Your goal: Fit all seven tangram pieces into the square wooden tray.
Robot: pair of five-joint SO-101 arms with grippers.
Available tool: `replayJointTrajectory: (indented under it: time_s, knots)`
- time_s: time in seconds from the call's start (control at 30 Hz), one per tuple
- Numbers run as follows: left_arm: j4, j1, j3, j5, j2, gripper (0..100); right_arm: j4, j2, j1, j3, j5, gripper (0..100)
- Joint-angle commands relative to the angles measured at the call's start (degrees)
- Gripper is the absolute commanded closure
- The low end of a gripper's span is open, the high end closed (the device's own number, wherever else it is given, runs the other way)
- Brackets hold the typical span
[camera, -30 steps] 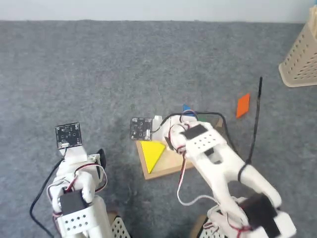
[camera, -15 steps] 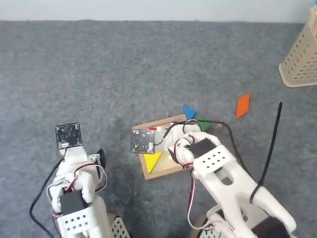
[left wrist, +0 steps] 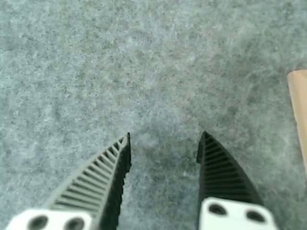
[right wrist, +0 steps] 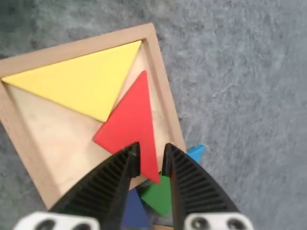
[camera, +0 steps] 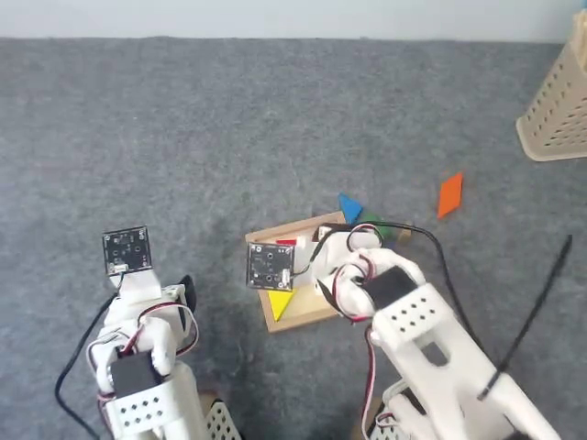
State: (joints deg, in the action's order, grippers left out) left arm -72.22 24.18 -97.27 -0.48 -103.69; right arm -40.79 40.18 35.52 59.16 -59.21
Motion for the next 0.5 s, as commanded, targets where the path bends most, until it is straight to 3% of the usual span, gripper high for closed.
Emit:
replayJointTrajectory:
  time_s: [0.0,0.27,0.47]
  knots:
    - [-0.3,-0.2,0.7,-0.3,-0.9,78,-2.0,5.6,0.1,0.7,0.5,92.0]
    - [-0.3,-0.2,0.7,-0.3,-0.9,78,13.9,5.5,-6.0,10.3,0.4,98.3]
    - [-0.3,-0.2,0.7,-0.3,-0.9,78,15.2,5.1,-7.2,11.8,0.5,99.1]
